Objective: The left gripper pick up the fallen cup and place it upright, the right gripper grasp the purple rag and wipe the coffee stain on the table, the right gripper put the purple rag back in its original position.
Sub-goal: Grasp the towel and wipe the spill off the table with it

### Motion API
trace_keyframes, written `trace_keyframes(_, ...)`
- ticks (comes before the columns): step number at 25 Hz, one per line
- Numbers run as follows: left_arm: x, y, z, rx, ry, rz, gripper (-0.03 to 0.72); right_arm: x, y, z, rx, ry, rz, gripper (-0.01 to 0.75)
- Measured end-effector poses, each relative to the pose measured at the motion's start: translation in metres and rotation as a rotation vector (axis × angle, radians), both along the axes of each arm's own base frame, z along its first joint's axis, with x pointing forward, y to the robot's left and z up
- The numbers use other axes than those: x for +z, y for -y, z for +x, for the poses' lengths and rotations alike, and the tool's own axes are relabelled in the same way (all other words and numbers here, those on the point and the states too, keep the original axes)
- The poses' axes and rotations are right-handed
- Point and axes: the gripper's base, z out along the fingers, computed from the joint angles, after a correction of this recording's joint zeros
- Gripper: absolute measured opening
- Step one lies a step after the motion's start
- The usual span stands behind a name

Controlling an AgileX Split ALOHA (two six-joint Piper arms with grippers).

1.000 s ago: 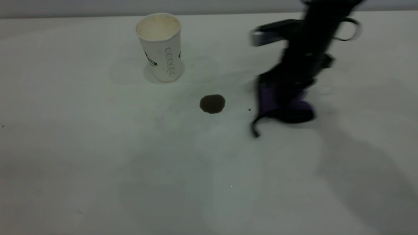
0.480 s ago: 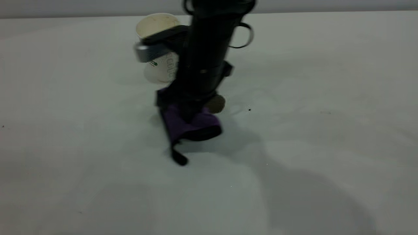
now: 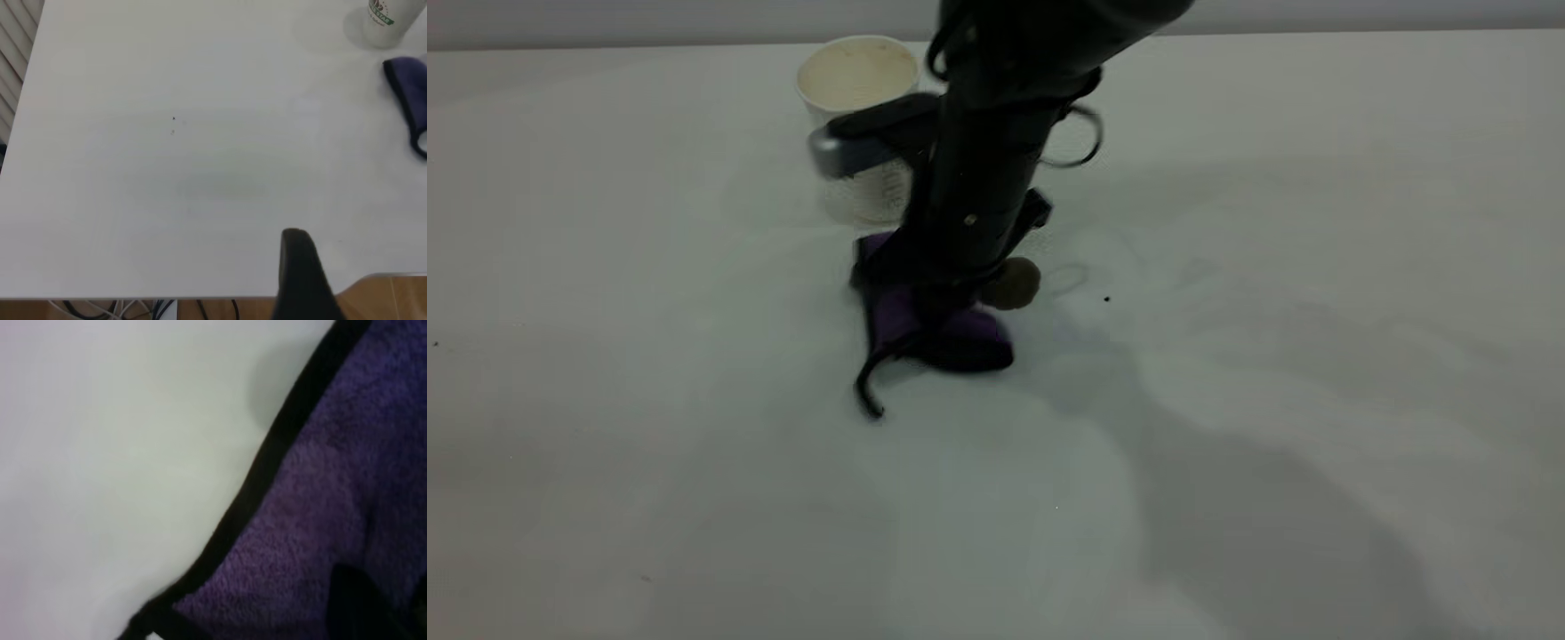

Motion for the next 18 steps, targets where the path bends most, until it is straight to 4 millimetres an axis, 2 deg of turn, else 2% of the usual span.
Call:
trace_keyframes(3, 0.0, 0.0, 0.0, 0.0, 0.0, 0.0, 0.513, -0.001, 0.033, 0.022, -0.095, -0.037, -0.007, 0.065)
trace_keyframes(7, 0.0, 0.0, 0.0, 0.0, 0.0, 0.0, 0.513, -0.001, 0.087, 0.048, -0.231, -0.115, -0.025, 0.065)
trace_keyframes(10, 0.0, 0.0, 0.0, 0.0, 0.0, 0.0, 0.513, -0.001, 0.114, 0.055, -0.292, -0.185, -0.041, 0.065)
trace_keyframes(12, 0.0, 0.0, 0.0, 0.0, 0.0, 0.0, 0.513, -0.001, 0.118, 0.053, -0.305, -0.229, -0.046, 0.065)
trace_keyframes(14, 0.0, 0.0, 0.0, 0.0, 0.0, 0.0, 0.513, 0.0, 0.113, 0.049, -0.306, -0.27, -0.035, 0.065)
trace_keyframes(18, 0.0, 0.0, 0.0, 0.0, 0.0, 0.0, 0.513, -0.001, 0.076, 0.031, -0.223, -0.293, 0.022, 0.065)
